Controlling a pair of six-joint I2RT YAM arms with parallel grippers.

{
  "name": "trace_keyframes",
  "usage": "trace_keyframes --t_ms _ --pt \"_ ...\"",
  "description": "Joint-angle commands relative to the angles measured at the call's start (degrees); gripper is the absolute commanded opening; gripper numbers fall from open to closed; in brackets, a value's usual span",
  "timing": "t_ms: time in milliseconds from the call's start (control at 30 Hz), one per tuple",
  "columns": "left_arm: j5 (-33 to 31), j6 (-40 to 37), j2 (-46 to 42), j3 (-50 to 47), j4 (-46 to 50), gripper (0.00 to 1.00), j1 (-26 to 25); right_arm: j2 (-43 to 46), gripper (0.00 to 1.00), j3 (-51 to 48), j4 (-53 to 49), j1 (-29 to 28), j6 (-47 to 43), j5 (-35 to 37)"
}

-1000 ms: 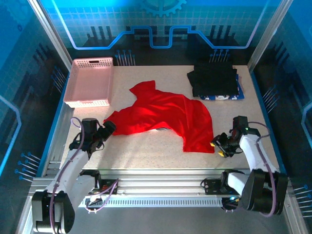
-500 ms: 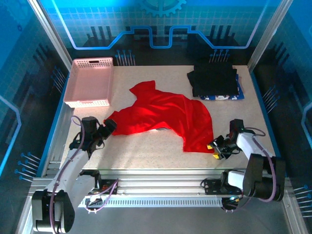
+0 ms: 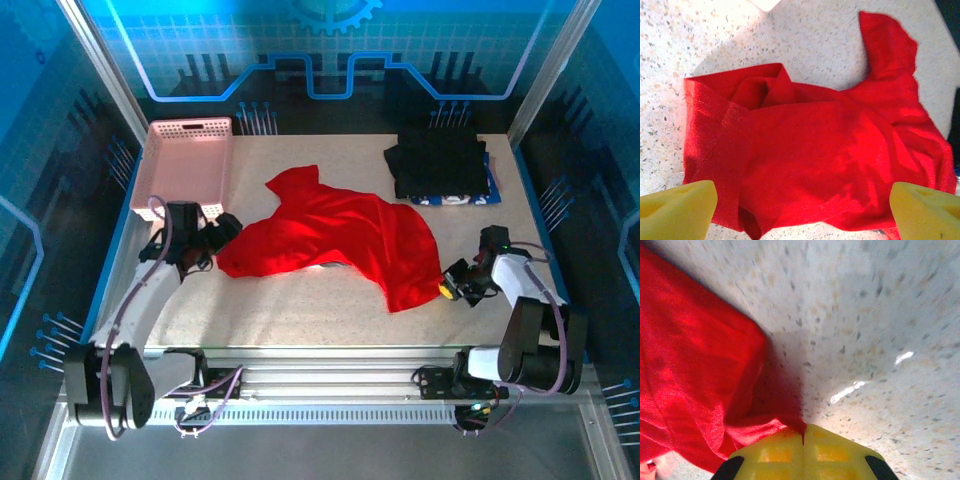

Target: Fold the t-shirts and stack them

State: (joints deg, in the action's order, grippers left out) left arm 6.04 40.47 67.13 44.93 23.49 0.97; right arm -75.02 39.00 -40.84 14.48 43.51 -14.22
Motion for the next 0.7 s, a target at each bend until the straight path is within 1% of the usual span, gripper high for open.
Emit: trace_keyframes --t_ms 0,67,100,167,267,367,433,500,600,667 --pt "2.78 -1.80 6.43 3.63 6.60 0.90 0.52 1.04 0.00 1.16 -1.70 2.31 -3.26 1.84" --pt "3.88 -2.42 11.61 7.04 8.83 0.86 0.52 0.52 0.00 1.16 -1.70 3.05 -4.18 1.66" --pt "3.43 -3.17 13.83 8.61 10.54 0.84 0.53 0.19 0.00 1.17 -1.70 3.25 -4.45 1.56" --pt "-0.77 -5.20 17.94 11.87 15.22 0.80 0.52 -0.21 0.00 1.03 -1.36 3.62 -4.79 1.34" --pt "-4.51 -6.78 19.82 12.79 15.71 0.71 0.60 -0.17 0.00 0.94 -1.47 4.07 -5.65 1.30" --pt "-6.38 -6.83 21.03 13.33 15.54 0.66 0.61 -0.06 0.00 1.23 -1.96 4.97 -6.71 1.21" --pt "-7.67 -7.18 22.49 13.89 15.78 0.64 0.70 -0.07 0.00 1.21 -1.96 5.70 -7.19 0.88" --pt "-8.35 -7.66 24.04 14.38 15.64 0.62 0.70 -0.19 0.00 1.24 -2.01 6.16 -7.55 0.61" --pt "-8.16 -8.07 26.78 15.27 15.71 0.52 0.74 -0.71 0.00 1.52 -1.97 6.26 -7.91 0.68" --pt "-9.00 -8.46 27.97 14.96 16.14 0.48 0.77 -0.80 0.00 1.60 -1.79 6.35 -7.91 0.60"
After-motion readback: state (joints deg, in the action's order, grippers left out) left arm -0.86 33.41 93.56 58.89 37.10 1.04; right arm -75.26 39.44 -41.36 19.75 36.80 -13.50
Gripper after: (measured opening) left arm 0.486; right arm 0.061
